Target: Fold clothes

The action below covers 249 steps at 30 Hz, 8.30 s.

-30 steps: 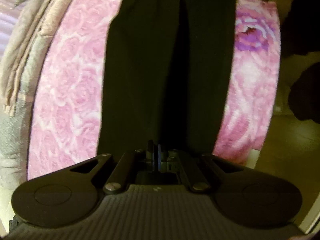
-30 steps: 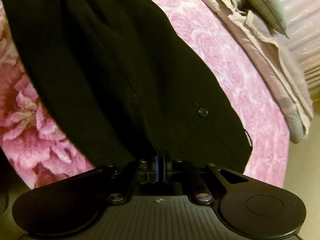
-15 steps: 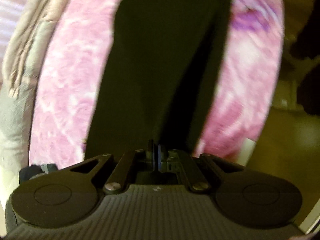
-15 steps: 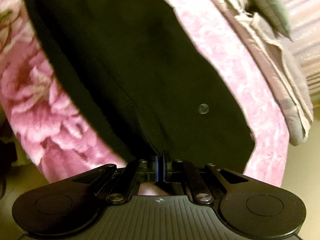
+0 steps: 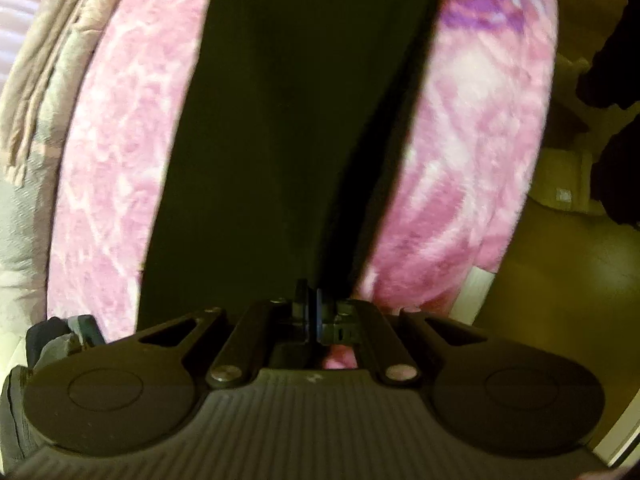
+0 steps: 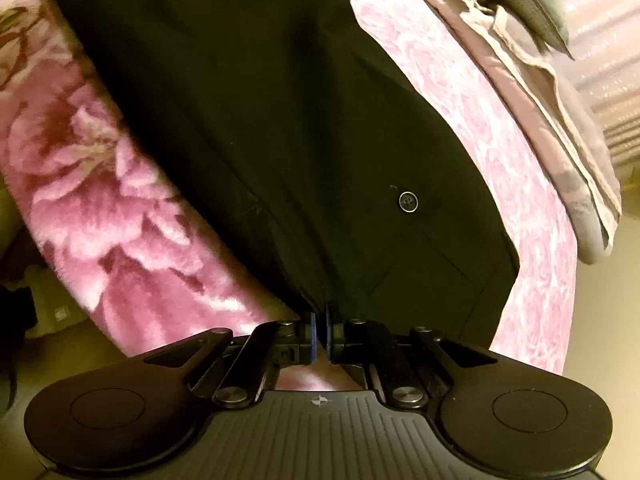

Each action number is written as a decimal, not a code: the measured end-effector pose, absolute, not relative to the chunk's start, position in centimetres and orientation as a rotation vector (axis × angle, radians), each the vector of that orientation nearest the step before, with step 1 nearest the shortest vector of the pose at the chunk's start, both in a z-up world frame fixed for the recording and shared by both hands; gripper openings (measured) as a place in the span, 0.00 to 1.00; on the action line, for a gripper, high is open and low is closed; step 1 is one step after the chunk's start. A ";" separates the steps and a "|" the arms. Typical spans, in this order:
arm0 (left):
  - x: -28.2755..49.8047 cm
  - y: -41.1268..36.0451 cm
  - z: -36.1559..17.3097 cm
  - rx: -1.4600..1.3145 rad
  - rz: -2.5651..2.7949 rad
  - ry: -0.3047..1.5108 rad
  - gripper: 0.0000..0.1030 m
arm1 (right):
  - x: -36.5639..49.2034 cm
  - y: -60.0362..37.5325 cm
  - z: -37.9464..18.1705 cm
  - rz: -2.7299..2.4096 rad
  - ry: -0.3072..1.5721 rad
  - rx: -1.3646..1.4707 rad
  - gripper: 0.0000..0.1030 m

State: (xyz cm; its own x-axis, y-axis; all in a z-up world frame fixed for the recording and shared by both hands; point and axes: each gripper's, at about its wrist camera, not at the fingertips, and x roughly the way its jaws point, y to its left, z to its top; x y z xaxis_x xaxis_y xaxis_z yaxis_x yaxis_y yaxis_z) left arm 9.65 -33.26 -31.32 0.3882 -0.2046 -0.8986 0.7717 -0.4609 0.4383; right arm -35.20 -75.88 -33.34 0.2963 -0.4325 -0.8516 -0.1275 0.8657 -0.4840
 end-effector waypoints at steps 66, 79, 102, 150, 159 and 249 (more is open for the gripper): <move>40.5 -25.6 -25.8 0.456 -1.152 1.097 0.09 | 0.2 -36.1 -29.5 0.082 1.227 0.115 0.75; 33.8 -25.4 -28.9 0.663 -1.196 1.195 0.14 | -2.0 -41.6 -31.8 -0.134 1.274 0.280 0.76; 14.0 -74.6 -23.6 0.824 -1.786 0.758 0.35 | -19.3 -77.7 -30.4 -0.623 1.015 0.501 0.77; 3.7 -89.3 -33.2 1.016 -2.466 0.632 0.25 | -26.3 -78.9 -32.2 -0.622 1.170 0.483 1.00; 4.5 -90.0 -33.3 0.979 -2.415 0.765 0.00 | -26.1 -78.9 -32.5 -0.633 1.174 0.482 1.00; 5.8 -81.4 -30.3 1.043 -1.819 0.939 0.10 | -35.5 -87.5 -28.3 -1.004 0.882 0.404 0.98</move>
